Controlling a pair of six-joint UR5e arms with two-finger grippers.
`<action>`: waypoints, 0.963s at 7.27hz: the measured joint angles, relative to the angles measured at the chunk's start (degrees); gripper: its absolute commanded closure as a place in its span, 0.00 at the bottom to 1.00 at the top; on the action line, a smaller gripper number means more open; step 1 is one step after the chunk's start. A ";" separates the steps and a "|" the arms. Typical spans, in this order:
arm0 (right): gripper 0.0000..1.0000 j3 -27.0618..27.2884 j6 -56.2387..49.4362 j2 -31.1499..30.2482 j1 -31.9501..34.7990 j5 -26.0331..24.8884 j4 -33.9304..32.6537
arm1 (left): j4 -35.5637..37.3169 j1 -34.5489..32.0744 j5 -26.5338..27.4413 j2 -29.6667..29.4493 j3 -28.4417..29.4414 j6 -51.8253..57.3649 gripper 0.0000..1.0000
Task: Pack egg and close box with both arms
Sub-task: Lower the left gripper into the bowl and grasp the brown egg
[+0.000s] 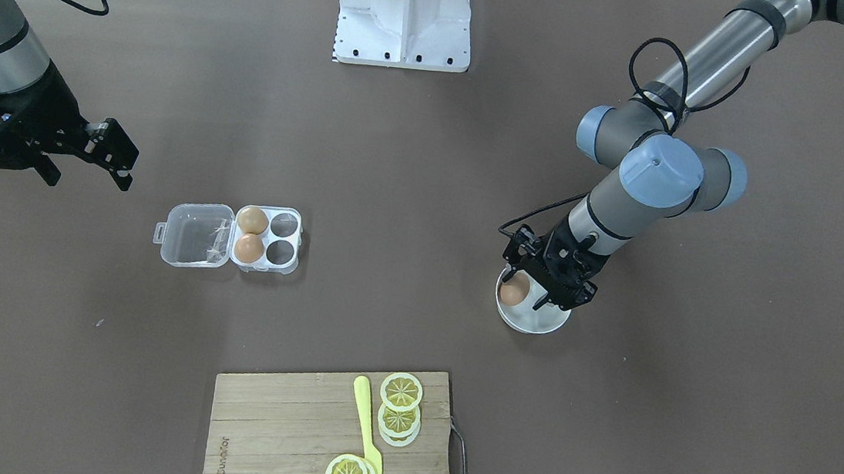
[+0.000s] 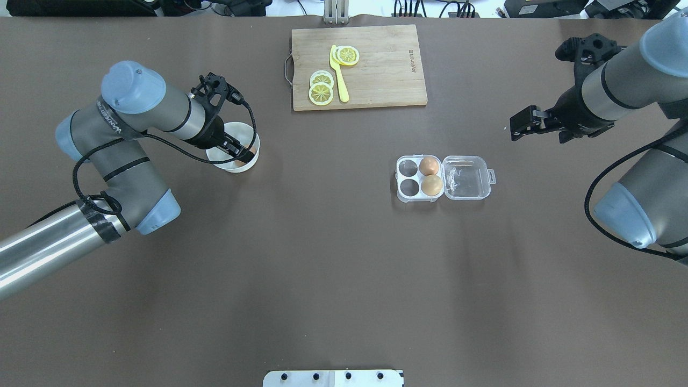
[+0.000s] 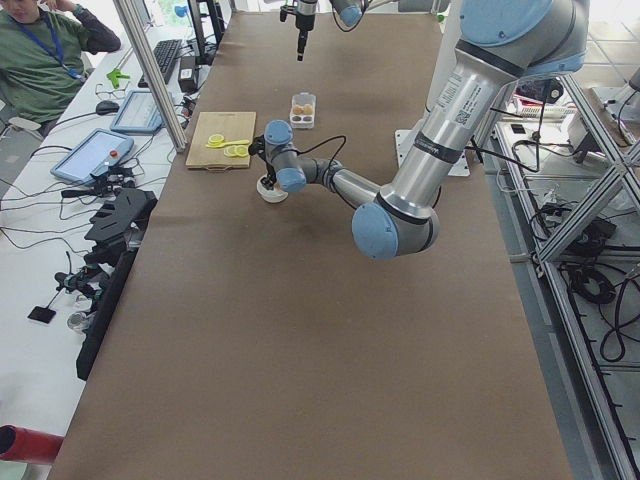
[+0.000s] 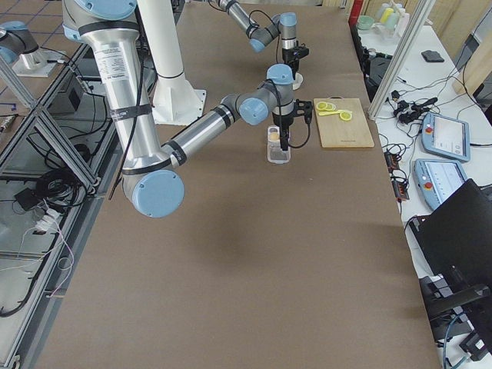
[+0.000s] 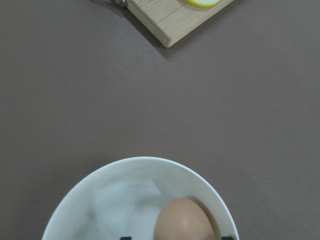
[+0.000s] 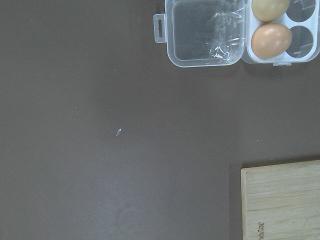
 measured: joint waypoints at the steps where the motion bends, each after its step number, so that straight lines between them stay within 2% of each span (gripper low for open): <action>1: 0.01 -0.07 -0.10 0.00 0.00 0.00 0.00 | -0.06 0.25 0.95 -0.15 0.28 -0.04 0.33; 4: 0.01 -0.17 -0.17 0.00 0.00 0.00 0.00 | -0.17 0.81 1.59 -0.31 0.67 -0.07 0.38; 5: 0.01 -0.17 -0.18 0.00 0.00 0.00 0.00 | -0.19 1.00 1.67 -0.32 0.69 -0.07 0.43; 6: 0.01 -0.17 -0.18 0.00 0.00 0.00 0.00 | -0.19 1.12 1.79 -0.32 0.72 -0.07 0.59; 7: 0.01 -0.17 -0.17 0.00 0.00 0.00 0.00 | -0.20 1.19 1.85 -0.29 0.72 -0.05 0.82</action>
